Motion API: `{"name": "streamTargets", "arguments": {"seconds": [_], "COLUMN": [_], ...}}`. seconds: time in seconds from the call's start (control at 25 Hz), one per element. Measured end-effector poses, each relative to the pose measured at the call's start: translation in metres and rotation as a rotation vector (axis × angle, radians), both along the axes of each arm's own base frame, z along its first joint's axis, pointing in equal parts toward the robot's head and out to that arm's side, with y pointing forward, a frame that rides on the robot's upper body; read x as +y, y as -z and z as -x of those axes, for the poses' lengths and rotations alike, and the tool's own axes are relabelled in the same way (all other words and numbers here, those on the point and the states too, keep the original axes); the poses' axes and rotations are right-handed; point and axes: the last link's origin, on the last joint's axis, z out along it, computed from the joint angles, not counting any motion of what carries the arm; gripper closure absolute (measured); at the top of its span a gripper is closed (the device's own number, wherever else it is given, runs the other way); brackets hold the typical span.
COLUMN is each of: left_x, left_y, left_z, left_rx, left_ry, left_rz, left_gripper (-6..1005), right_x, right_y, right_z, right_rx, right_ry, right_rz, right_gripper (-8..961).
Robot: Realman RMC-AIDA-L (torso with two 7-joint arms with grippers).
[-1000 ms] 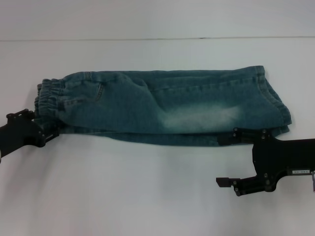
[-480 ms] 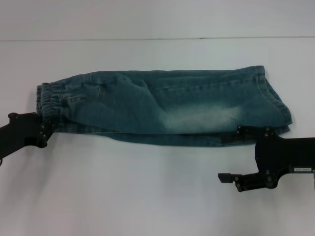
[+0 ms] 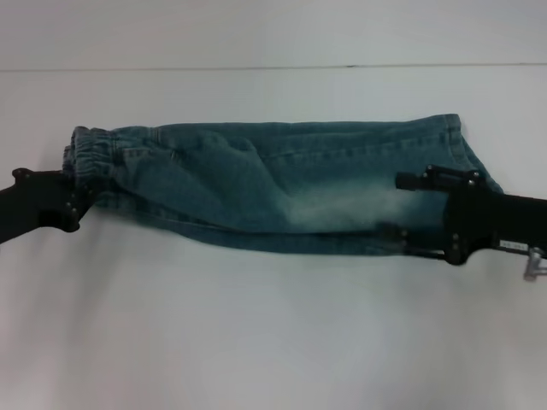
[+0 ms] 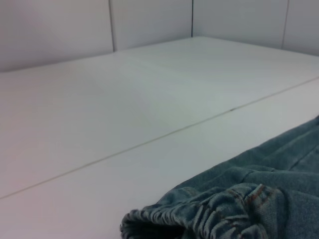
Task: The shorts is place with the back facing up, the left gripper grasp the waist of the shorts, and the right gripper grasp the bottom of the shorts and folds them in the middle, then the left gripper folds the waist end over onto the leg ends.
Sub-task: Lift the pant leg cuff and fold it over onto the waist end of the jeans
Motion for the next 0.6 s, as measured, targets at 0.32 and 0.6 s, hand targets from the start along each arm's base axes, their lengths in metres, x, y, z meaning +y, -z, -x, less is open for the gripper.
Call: {"name": "streamTargets", "arguments": {"seconds": [0.32,0.6], "left_x": [0.017,0.037], "left_y": [-0.015,-0.027], "left_z": [-0.034,-0.09], "left_rx": [0.012,0.01], "left_ry": [0.025,0.058], "left_rz": [0.075,0.154], "left_gripper": [886,885], "right_x": [0.029,0.052], "right_y": [0.022,0.049], "right_z": [-0.001,-0.003], "right_rx": [0.003,-0.094], "right_ry": [0.059,0.101], "right_rz": [-0.154,-0.242], "right_gripper": [289,436]}}
